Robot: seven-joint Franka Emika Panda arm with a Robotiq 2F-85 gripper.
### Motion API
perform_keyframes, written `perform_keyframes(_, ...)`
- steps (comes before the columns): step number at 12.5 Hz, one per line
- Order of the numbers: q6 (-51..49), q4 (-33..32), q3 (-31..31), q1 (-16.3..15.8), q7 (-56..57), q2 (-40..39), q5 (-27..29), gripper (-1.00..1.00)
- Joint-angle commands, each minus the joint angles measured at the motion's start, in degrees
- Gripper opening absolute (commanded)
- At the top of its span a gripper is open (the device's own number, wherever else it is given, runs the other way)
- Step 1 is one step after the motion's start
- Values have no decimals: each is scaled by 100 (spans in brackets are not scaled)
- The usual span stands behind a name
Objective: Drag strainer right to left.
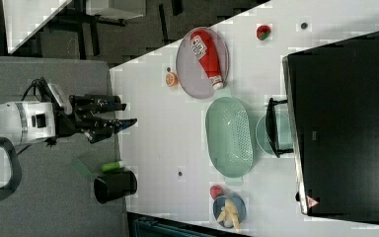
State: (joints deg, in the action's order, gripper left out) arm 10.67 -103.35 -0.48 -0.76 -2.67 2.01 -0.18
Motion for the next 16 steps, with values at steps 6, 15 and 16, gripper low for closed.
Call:
perform_keyframes(6,-707,-2005,-208,210,113,2738,-251,100)
perform_keyframes(15,2655,-3836,-127,206,-2186,1010,-252,100)
perform_keyframes(16,3001,-3916,-101,202,-2579,711,-252,100)
